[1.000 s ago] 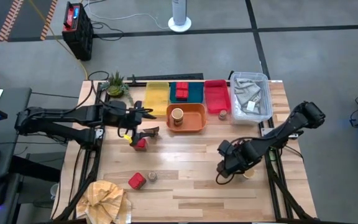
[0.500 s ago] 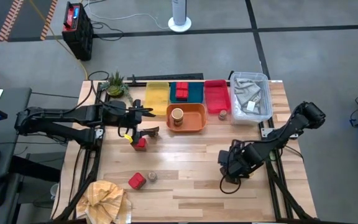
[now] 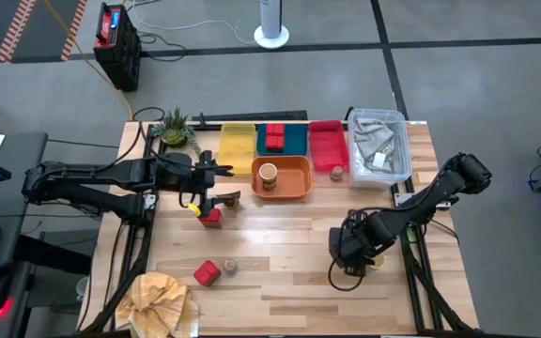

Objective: Sort spices by type
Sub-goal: Put the gold seasoning bottle into the orange bin

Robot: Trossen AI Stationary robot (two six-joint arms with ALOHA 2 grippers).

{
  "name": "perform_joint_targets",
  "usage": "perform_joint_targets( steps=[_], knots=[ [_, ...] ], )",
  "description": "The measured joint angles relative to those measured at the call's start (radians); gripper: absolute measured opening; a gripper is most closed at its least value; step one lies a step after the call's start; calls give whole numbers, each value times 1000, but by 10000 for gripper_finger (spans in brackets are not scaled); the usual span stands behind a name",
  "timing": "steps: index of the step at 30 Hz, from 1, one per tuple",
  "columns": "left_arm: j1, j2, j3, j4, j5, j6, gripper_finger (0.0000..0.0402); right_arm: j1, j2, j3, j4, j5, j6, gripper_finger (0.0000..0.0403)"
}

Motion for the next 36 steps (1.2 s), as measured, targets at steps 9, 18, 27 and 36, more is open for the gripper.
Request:
perform_joint_targets(
  steps=[9,18,27,36],
  knots=[
    [0,0,0,-2,-43,1,322,-64,0,3,-87,-72,-20,365],
    [0,0,0,-18,-54,2,322,-34,0,-49,-89,-76,12,366],
    [0,0,0,-25,-53,-9,322,-27,0,-64,-84,-75,7,325],
    [0,0,0,-25,-52,-44,322,-62,1,-47,-61,-73,-31,300]
  ],
)
